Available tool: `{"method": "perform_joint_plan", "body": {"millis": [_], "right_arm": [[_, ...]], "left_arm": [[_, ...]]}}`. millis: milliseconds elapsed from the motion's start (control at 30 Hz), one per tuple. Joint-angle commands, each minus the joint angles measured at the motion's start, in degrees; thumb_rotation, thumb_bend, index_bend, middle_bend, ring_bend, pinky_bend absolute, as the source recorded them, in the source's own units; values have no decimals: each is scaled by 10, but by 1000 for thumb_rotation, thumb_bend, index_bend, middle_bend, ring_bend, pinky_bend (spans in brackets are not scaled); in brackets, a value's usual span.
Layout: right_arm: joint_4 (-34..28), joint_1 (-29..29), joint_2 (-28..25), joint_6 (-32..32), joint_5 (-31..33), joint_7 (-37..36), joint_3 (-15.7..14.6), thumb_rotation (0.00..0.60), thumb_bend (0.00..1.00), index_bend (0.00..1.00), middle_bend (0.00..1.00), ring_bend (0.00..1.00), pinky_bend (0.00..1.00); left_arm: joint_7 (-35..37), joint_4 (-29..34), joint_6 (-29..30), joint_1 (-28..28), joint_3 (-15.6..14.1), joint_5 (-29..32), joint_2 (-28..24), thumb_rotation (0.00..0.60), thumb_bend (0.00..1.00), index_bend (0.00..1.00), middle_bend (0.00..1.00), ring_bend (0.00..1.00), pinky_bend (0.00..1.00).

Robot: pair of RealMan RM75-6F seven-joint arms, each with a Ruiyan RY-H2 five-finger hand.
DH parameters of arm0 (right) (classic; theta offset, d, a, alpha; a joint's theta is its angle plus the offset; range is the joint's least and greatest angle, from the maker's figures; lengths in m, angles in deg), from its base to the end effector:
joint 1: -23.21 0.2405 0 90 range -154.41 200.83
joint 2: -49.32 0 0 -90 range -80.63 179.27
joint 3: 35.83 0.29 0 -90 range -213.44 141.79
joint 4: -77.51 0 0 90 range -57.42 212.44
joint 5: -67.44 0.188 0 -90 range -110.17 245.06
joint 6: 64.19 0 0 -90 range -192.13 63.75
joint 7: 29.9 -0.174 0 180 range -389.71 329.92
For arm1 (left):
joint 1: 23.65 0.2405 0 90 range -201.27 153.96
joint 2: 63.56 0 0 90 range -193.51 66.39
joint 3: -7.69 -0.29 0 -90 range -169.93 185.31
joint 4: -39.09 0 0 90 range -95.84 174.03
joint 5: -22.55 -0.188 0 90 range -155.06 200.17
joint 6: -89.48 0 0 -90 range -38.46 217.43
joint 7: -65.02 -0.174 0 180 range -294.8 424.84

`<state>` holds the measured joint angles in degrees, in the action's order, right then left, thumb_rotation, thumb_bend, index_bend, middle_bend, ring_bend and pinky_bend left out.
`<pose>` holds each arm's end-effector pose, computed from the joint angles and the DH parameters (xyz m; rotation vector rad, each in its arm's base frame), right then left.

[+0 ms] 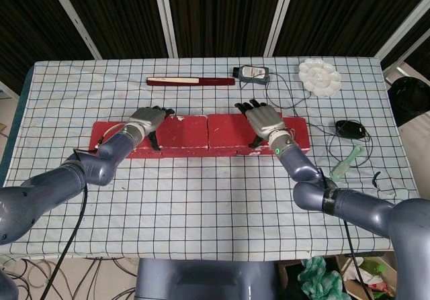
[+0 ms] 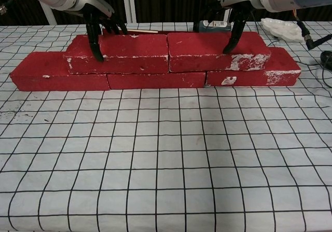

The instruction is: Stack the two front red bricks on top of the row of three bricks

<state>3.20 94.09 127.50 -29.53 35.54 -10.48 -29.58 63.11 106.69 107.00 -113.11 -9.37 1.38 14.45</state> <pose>-0.0874 -0.5092 0.0523 1.8983 -0.9857 0.7020 -0.0774 0.5215 0.0441 -1.9614 -1.1567 -0.3892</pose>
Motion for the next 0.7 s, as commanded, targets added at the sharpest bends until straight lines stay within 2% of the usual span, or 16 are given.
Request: {"method": "perform_joint_plan", "body": {"millis": [33,367,700], "right_arm": [[0,0,0,0,0,0,0,600,78,0,73,0,140],[-1,1,1,1,1,3,-1,600,79,0,73,0,139],[-19,-2,-8,11,0,2,2,600,79,0,67,0,131]], "left_arm": [[2,0,-1,-3,-3,4,1,600,0,38,63,0,75],[5,18,8,-9,-8,7,-15,600,0,18,28,0,3],[14,59,20,-11,4,2,-52,600,0,4,20,0,0]]}}
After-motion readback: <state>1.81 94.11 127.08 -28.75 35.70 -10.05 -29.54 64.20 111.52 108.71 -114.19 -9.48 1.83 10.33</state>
